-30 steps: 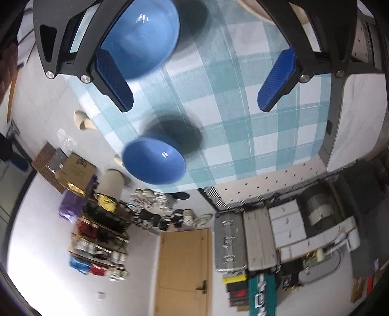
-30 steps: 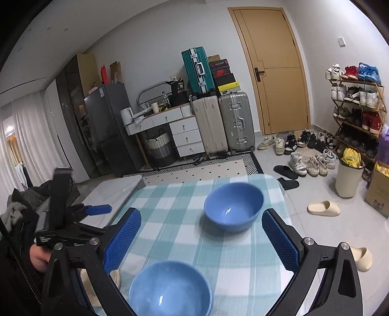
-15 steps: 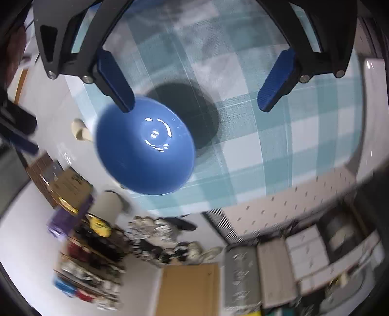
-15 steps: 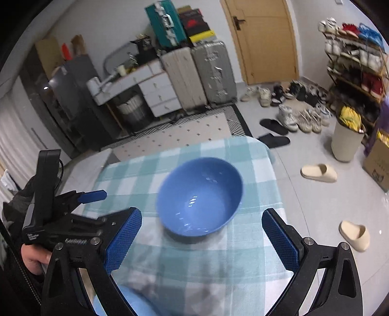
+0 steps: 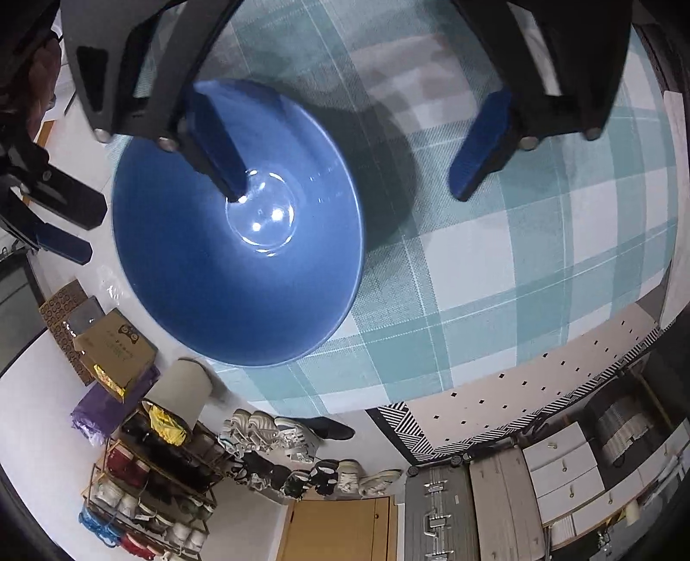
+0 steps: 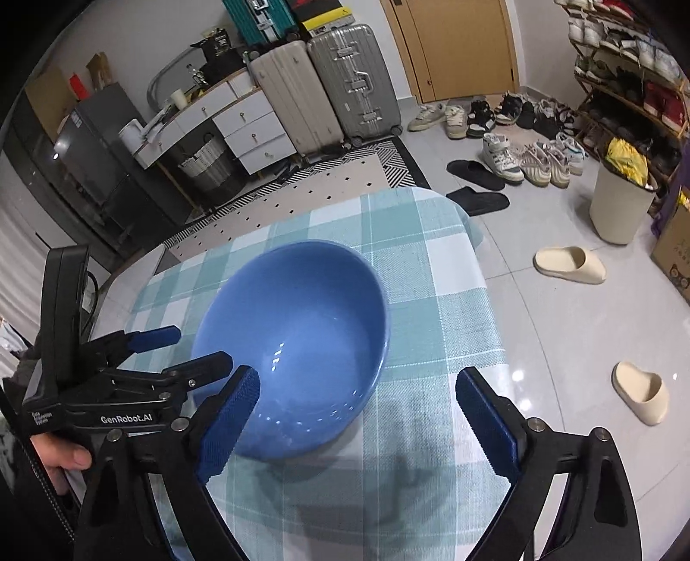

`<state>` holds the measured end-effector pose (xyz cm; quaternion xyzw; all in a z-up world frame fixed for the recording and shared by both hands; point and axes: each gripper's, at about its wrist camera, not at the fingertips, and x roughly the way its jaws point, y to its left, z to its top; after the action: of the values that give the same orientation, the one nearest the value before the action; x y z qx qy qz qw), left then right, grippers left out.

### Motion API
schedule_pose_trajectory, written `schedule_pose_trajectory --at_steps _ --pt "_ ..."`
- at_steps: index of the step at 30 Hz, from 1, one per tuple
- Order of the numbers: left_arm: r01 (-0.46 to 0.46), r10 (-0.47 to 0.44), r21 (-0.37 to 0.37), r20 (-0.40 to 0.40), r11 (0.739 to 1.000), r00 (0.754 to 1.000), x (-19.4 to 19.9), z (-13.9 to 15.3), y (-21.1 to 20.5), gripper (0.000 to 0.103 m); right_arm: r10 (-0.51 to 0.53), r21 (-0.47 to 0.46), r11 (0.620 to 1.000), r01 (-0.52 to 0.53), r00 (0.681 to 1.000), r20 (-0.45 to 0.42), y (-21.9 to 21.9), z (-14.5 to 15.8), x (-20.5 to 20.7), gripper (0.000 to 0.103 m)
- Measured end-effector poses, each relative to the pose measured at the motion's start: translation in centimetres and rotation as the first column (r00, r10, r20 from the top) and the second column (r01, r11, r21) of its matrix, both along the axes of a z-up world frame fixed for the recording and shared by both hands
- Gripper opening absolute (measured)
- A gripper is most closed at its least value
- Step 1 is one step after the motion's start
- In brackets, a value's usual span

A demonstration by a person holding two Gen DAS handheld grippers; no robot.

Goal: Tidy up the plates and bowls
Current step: 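Reach the left tool to the last blue bowl and close on its rim, then close the right tool on the bowl's rim while the left tool holds it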

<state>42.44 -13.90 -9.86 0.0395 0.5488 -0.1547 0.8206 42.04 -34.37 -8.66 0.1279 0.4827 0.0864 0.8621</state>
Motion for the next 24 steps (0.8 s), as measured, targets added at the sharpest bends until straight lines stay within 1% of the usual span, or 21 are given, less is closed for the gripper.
schedule_pose_trajectory --at_steps 2,5,6,9,11,12,13,16,17,18,20,22,23,24 --pt "0.000 0.000 -0.004 -0.009 1.000 1.000 0.3 -0.5 0.0 0.086 -0.008 -0.002 1.000 0.008 1.000 -0.002 -0.2 -0.5 0.4 0.094" --pt "0.000 0.000 -0.011 -0.022 1.000 1.000 0.7 -1.0 0.0 0.068 -0.017 -0.012 1.000 0.016 1.000 -0.014 -0.3 -1.1 1.3 0.094" --pt "0.005 -0.005 -0.017 -0.035 1.000 0.999 0.8 -1.3 -0.1 0.057 -0.017 -0.012 1.000 0.016 1.000 -0.019 -0.4 -1.4 1.6 0.094" --pt "0.017 -0.018 -0.025 -0.049 1.000 0.999 0.9 -1.5 -0.2 0.046 -0.020 -0.027 0.999 0.019 0.999 -0.028 -0.3 -1.9 2.1 0.093" --pt "0.023 -0.024 -0.022 -0.043 0.999 0.999 0.8 -1.5 -0.2 0.042 -0.009 -0.027 1.000 0.008 0.999 -0.035 0.0 -2.0 2.2 0.086" --pt "0.027 -0.028 -0.026 -0.044 0.999 0.999 0.8 -1.5 -0.2 0.039 -0.005 -0.031 1.000 0.004 0.999 -0.038 0.1 -2.1 2.4 0.084" --pt "0.027 -0.028 -0.032 -0.044 0.999 0.999 0.8 -1.5 -0.2 0.032 0.001 -0.039 0.999 -0.003 0.999 -0.042 0.3 -2.2 2.5 0.083" --pt "0.034 -0.035 -0.026 -0.044 0.999 0.998 0.8 -1.6 -0.1 0.027 0.010 -0.062 0.998 -0.013 0.999 -0.053 0.8 -2.5 2.8 0.077" --pt "0.038 -0.038 -0.004 -0.034 0.999 0.999 0.7 -1.6 -0.2 0.026 0.014 -0.066 0.998 -0.018 0.998 -0.058 1.0 -2.6 2.9 0.074" --pt "0.046 -0.046 0.003 -0.028 0.999 0.999 0.6 -1.7 -0.2 0.025 0.019 -0.071 0.997 -0.023 0.998 -0.061 1.2 -2.7 3.0 0.073" --pt "0.045 -0.045 0.004 -0.028 0.999 0.999 0.6 -1.7 0.0 0.023 0.026 -0.080 0.996 -0.031 0.997 -0.066 1.5 -2.9 3.1 0.071" --pt "0.045 -0.045 0.003 -0.036 0.999 0.998 0.6 -1.9 0.1 0.017 0.028 -0.087 0.996 -0.034 0.997 -0.069 1.7 -3.0 3.2 0.067" --pt "0.046 -0.046 0.002 -0.042 0.999 0.998 0.6 -2.0 0.2 0.017 0.029 -0.089 0.995 -0.036 0.997 -0.071 1.8 -3.1 3.2 0.066" --pt "0.048 -0.048 0.004 -0.046 0.999 0.998 0.6 -2.1 0.2 0.017 0.028 -0.095 0.995 -0.035 0.997 -0.073 1.8 -3.1 3.3 0.060"
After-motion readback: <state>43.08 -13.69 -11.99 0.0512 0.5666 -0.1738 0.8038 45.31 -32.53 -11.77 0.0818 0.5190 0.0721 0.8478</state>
